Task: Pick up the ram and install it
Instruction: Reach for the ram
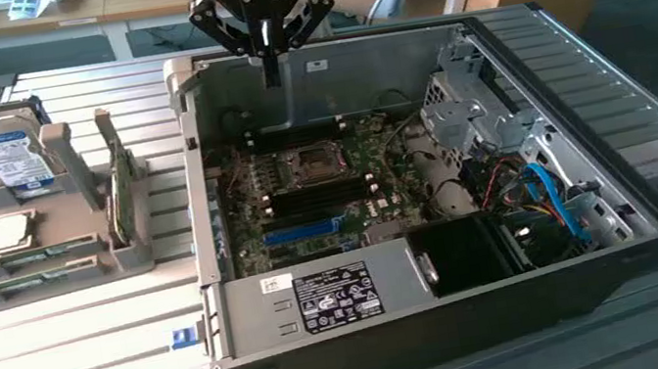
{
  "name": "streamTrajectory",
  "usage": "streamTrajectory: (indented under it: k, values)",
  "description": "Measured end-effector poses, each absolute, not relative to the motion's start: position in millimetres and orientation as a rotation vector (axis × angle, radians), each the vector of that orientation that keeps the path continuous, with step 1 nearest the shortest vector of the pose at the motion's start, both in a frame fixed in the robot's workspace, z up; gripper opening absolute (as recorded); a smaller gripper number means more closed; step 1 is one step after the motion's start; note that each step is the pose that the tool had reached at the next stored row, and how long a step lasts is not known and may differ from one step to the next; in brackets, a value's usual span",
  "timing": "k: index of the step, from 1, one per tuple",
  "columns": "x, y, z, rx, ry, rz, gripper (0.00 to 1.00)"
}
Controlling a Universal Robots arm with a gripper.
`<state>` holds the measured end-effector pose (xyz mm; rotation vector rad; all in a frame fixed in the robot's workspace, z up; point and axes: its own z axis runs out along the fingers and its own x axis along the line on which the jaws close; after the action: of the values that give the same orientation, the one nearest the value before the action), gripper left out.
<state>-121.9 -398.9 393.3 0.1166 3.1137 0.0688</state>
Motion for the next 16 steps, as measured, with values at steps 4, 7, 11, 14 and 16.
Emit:
streamTrajectory:
  k: [4,7,11,14,16]
  values:
    - [-121.9,-398.9,393.3,0.117,3.114,0.069,0.10]
    - [-121.9,-398.9,393.3,0.117,3.114,0.069,0.10]
    - [-121.9,-398.9,393.3,0.117,3.114,0.069,0.10]
    - [-123.6,-398.5,393.2,0.117,3.114,0.069,0.10]
    - [-125.9,-398.2,393.2,0.117,3.114,0.069,0.10]
